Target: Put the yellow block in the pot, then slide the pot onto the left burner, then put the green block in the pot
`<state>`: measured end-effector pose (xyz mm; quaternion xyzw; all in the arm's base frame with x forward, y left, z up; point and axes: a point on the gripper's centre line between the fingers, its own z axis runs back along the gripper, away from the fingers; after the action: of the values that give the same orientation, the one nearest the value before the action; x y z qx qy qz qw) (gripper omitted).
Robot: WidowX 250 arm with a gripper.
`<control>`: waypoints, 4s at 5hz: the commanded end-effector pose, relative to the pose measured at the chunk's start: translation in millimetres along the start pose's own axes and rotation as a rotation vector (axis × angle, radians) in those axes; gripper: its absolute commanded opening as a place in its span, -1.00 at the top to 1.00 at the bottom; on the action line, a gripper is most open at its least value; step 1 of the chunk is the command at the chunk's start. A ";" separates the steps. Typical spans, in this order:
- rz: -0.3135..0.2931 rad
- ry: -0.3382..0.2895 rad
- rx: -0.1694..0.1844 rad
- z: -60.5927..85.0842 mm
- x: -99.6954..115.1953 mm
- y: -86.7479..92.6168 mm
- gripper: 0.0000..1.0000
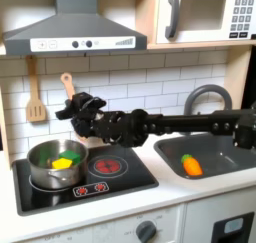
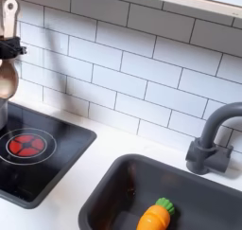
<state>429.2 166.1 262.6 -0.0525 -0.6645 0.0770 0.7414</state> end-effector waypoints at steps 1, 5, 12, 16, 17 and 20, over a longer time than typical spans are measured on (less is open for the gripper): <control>0.018 -0.007 -0.065 -6.7 -0.1 -20.3 1.00; 0.034 -0.073 -0.103 -15.0 20.4 -34.2 1.00; 0.030 -0.120 -0.150 -23.7 34.6 -45.6 1.00; 0.028 -0.116 -0.178 -43.4 29.1 -58.4 1.00; 0.032 -0.116 -0.171 -44.2 29.0 -56.4 1.00; 0.052 -0.107 -0.173 -57.3 27.8 -60.6 1.00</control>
<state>490.1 114.4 296.9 -0.1274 -0.7076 0.0418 0.6938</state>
